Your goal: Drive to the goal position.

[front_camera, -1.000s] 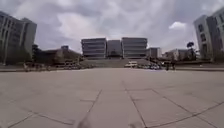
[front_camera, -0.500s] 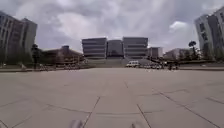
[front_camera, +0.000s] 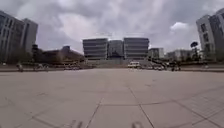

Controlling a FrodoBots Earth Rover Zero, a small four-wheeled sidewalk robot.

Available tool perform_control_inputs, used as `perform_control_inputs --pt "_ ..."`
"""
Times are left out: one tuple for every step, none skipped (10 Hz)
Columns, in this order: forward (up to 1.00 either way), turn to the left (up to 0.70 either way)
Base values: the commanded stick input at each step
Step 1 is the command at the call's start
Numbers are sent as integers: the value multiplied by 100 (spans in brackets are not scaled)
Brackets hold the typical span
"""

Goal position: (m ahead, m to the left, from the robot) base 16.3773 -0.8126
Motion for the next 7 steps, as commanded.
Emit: perform_control_inputs --pt "85 -2" --pt "85 -2" --pt "85 -2" --pt "85 -2" --pt "85 -2" --pt "85 -2" --pt "85 -2"
